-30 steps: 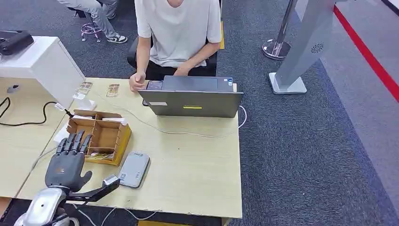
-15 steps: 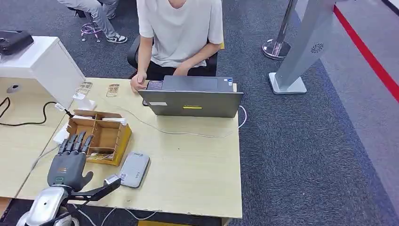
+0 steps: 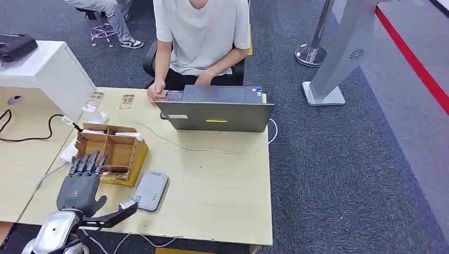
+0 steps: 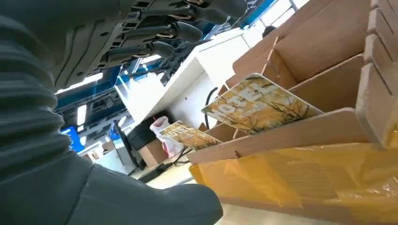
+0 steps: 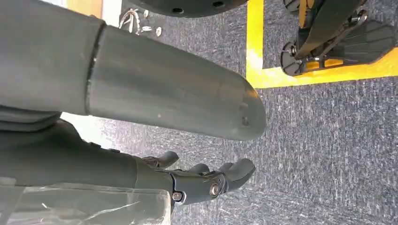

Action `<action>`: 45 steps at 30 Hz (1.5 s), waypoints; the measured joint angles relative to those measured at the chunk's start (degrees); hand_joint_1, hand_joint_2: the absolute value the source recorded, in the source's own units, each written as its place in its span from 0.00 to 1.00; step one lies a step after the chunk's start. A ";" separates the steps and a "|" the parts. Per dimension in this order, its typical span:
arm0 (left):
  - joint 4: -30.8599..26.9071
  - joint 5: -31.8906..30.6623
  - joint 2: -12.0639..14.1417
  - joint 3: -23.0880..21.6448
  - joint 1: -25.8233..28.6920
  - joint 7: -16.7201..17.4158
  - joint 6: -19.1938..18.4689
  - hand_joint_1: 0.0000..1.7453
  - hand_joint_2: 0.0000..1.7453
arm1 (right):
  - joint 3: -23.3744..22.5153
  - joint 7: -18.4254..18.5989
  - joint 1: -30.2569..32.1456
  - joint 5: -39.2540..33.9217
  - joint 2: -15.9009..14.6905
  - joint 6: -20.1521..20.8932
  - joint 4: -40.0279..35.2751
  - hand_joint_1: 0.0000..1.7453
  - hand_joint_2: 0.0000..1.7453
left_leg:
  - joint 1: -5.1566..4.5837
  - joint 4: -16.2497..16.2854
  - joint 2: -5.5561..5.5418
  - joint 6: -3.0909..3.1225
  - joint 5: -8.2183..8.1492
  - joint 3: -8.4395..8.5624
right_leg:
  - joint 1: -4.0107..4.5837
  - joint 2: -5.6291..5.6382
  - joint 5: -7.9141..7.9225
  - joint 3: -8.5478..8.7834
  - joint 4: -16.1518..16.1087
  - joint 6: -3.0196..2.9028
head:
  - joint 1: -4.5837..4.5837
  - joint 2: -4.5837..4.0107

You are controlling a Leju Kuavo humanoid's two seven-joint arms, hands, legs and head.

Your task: Pass the card to the sensor for recognition and then transmit it.

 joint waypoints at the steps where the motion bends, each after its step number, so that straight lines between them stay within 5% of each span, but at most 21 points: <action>1: 0.04 0.00 0.00 -0.04 0.00 0.00 -0.07 0.00 1.00 | 0.00 0.00 0.00 0.00 0.00 0.04 0.00 0.00 0.00 | 0.00 0.00 0.00 0.00 0.00 0.00 | 0.00 0.00 0.00 0.00 0.00 0.00 | 0.00 0.00; 2: 0.13 0.00 0.00 -0.09 0.00 0.00 -0.11 0.00 1.00 | 0.00 0.00 -0.01 0.00 0.00 0.04 0.00 0.00 0.00 | 0.00 0.00 0.00 0.00 0.00 0.00 | 0.00 0.00 0.00 0.00 0.00 0.00 | 0.00 0.00; 3: 0.24 0.00 -0.04 -0.15 0.00 0.00 -0.13 1.00 1.00 | -0.02 0.00 -0.01 0.00 0.00 0.04 0.00 0.00 0.00 | 0.00 0.00 0.00 0.00 0.00 0.00 | 0.00 0.00 0.00 0.00 0.00 0.00 | 0.00 0.00; 30: 1.46 1.53 -0.22 -1.94 -1.61 -0.37 -2.99 1.00 1.00 | -0.92 -0.79 -0.04 0.09 0.00 0.35 0.00 0.00 0.00 | 0.00 0.00 0.02 0.00 0.00 0.06 | 0.00 0.02 0.00 0.05 0.00 -0.01 | 0.00 0.00; 39: 1.12 0.09 -0.54 -2.01 -1.33 0.20 2.70 1.00 1.00 | -1.29 -0.94 -0.04 0.20 0.00 0.39 0.00 0.00 0.00 | 0.00 0.00 0.01 0.00 0.00 0.03 | 0.00 0.02 0.00 0.04 0.00 -0.01 | 0.00 0.00; 45: -7.35 0.61 -0.87 -3.39 -0.39 -1.38 6.14 1.00 1.00 | -1.66 -0.94 -0.04 0.17 0.00 0.04 0.00 0.00 0.00 | 0.00 0.01 -0.01 0.00 0.00 -0.02 | 0.00 0.01 0.00 0.00 0.00 -0.01 | 0.00 0.00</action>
